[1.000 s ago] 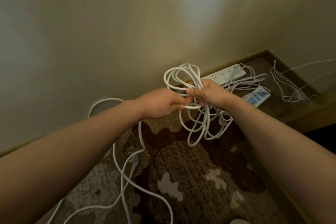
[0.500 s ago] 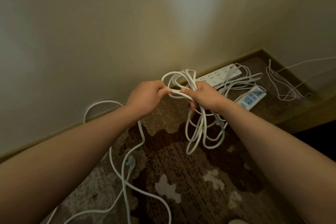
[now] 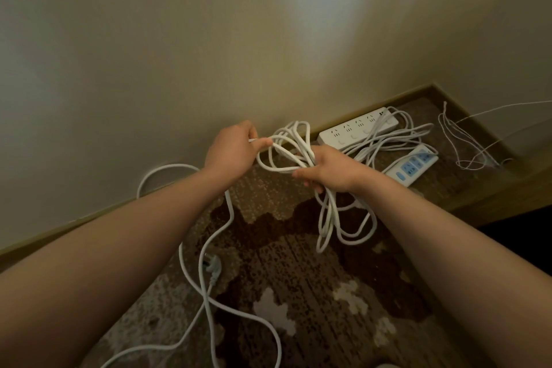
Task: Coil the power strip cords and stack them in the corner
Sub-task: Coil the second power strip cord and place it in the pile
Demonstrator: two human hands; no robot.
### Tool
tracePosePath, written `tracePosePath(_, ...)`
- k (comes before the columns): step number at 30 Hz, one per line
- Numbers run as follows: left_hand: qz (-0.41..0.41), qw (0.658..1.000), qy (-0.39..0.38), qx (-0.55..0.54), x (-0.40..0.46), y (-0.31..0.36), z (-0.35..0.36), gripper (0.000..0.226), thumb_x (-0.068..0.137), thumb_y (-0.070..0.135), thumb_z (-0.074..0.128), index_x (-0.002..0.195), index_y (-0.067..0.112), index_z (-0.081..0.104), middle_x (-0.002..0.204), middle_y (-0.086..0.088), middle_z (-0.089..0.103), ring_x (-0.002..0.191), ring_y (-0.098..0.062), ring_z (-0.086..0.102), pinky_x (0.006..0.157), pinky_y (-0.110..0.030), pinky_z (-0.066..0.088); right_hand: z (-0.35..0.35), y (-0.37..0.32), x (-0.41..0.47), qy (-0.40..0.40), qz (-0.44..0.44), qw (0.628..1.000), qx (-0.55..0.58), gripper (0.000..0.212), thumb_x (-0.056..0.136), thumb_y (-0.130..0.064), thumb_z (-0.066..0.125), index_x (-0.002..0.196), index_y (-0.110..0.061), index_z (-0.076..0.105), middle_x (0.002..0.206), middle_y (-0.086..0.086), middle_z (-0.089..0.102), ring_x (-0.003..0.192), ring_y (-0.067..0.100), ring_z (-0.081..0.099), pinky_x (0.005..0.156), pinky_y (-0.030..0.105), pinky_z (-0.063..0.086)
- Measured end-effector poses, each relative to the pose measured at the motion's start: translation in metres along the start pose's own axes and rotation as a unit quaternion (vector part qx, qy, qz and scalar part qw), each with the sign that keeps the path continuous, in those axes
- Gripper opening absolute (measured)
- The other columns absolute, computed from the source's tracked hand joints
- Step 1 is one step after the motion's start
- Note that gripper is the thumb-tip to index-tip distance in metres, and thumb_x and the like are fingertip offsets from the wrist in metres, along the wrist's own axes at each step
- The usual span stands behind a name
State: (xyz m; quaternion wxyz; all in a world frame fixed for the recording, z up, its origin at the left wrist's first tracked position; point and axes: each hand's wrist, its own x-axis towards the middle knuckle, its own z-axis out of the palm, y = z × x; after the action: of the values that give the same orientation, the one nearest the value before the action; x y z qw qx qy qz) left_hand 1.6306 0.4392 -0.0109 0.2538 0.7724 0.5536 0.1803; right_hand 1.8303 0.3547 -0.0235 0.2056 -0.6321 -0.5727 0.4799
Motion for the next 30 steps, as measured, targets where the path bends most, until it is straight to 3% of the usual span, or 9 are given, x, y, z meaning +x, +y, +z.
tracePosePath(4,-0.002,0.994,-0.078,-0.082,0.001,-0.009,-0.002,0.044,0.082,0.049,0.062,0.117,0.027,0.046,0.078,0.006,0.052,0.071,-0.011,0.052,0.056,-0.027,0.035,-0.002,-0.001,-0.002,-0.003,-0.006,0.999,-0.038,0.007,0.094,-0.024,0.064,0.088,-0.024,0.062,0.064,-0.007,0.066,0.054,0.01,0.058,0.055,0.033,0.048)
tracePosePath(7,0.009,0.98,-0.152,-0.125,-0.004,-0.012,-0.003,0.058,0.081,0.052,0.063,0.13,0.031,0.042,0.099,0.005,0.056,0.088,-0.011,0.055,0.073,-0.029,0.044,-0.004,-0.003,-0.004,0.012,-0.028,0.999,-0.012,0.006,0.094,-0.019,0.063,0.09,-0.022,0.062,0.06,-0.008,0.062,0.051,0.004,0.055,0.054,0.027,0.044)
tracePosePath(9,-0.001,0.971,-0.17,-0.168,-0.005,-0.012,0.001,0.045,0.088,0.041,0.06,0.127,0.022,0.051,0.106,0.002,0.062,0.093,-0.009,0.059,0.08,-0.031,0.049,-0.006,-0.004,-0.004,0.017,-0.036,0.999,0.012,0.004,0.094,-0.016,0.064,0.097,-0.018,0.064,0.056,-0.011,0.059,0.047,0.0,0.052,0.049,0.02,0.042)
tracePosePath(12,-0.022,0.958,-0.144,-0.248,-0.005,-0.013,0.005,0.017,0.093,0.023,0.057,0.102,0.011,0.065,0.068,0.004,0.057,0.053,0.004,0.049,0.056,-0.021,0.041,-0.008,-0.003,-0.005,0.008,-0.028,0.999,0.02,0.006,0.094,-0.017,0.065,0.1,-0.018,0.065,0.052,-0.015,0.055,0.044,-0.002,0.048,0.044,0.015,0.038)
tracePosePath(15,-0.017,0.965,-0.129,-0.229,0.0,-0.015,0.0,0.007,0.085,0.02,0.067,0.088,0.013,0.069,0.06,0.003,0.053,0.048,0.0,0.044,0.05,-0.017,0.038,-0.006,0.001,-0.009,-0.005,-0.012,0.999,-0.03,0.013,0.094,-0.028,0.065,0.083,-0.025,0.059,0.054,-0.011,0.053,0.048,0.003,0.048,0.05,0.023,0.038)
tracePosePath(20,-0.054,0.958,-0.173,-0.221,0.008,-0.022,-0.014,0.006,0.085,0.025,0.068,0.083,0.02,0.066,0.054,0.005,0.05,0.04,-0.002,0.042,0.04,-0.016,0.035,-0.003,0.009,-0.01,0.056,0.047,0.989,-0.13,0.034,0.091,-0.052,0.063,0.08,-0.019,0.062,0.063,-0.002,0.055,0.056,0.013,0.052,0.053,0.028,0.039)
tracePosePath(24,-0.097,0.9,-0.305,-0.296,-0.004,-0.028,-0.012,0.023,0.1,0.021,0.041,0.096,0.01,0.061,0.06,0.001,0.034,0.042,-0.005,0.029,0.041,-0.017,0.026,-0.015,0.009,-0.008,0.145,0.054,0.974,-0.166,0.04,0.092,-0.051,0.063,0.062,-0.024,0.056,0.049,-0.005,0.053,0.04,0.005,0.048,0.042,0.026,0.036)
tracePosePath(26,-0.11,0.886,-0.315,-0.323,-0.009,-0.029,-0.01,0.027,0.102,0.02,0.032,0.098,0.01,0.057,0.061,0.001,0.03,0.041,-0.004,0.026,0.041,-0.017,0.024,-0.02,0.008,-0.006,0.2,0.073,0.961,-0.175,0.043,0.093,-0.051,0.061,0.064,-0.019,0.056,0.05,-0.002,0.053,0.042,0.013,0.05,0.044,0.028,0.036)
tracePosePath(30,-0.11,0.874,-0.316,-0.353,-0.016,-0.031,-0.009,0.027,0.103,0.017,0.029,0.099,0.012,0.055,0.057,0.002,0.03,0.039,-0.003,0.026,0.039,-0.015,0.025,-0.033,0.01,-0.008,0.267,0.101,0.949,-0.136,0.037,0.094,-0.05,0.059,0.069,-0.023,0.054,0.048,-0.005,0.055,0.039,0.008,0.054,0.043,0.024,0.032)
